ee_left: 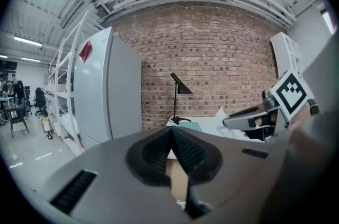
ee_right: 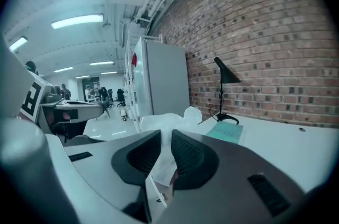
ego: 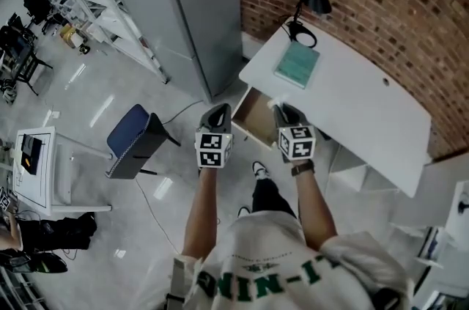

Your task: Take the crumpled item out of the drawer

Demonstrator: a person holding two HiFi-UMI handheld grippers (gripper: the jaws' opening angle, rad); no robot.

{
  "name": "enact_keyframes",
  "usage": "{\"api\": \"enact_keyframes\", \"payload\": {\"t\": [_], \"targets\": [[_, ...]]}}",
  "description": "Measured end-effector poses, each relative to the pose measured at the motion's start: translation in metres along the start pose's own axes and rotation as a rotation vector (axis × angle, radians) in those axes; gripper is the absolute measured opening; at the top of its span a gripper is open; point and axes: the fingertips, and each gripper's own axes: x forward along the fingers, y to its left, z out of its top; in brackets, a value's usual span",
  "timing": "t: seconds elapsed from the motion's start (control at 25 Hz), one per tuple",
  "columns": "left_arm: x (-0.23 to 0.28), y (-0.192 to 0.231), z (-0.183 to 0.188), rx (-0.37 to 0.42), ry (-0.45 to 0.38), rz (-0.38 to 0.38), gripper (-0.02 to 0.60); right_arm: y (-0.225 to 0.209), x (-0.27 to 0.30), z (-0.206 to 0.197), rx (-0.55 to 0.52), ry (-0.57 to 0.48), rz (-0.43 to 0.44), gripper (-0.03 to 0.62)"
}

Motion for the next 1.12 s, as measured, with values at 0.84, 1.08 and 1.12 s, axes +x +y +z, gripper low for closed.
{"api": "enact_keyframes", "payload": {"t": [0.84,1.08,1.12], "targets": [[-0.082,-0.036,0.062,-0.047,-0.181,0.097,-0.005,0.030,-0.105,0.082,-0.030,-0.254,-0.029,0.057],[-0.036,-0.105,0.047,-0.116,-0.128,-0.003,-0.005,-0.042,-0.124,0.046,-0.007,-0.155,-0.102,0.055],[-0.030,-0.125,0.036,-0.132,-0.099,-0.040,-0.005,-0.055,-0.133,0.029,0.011,-0.122,-0.121,0.055]]}}
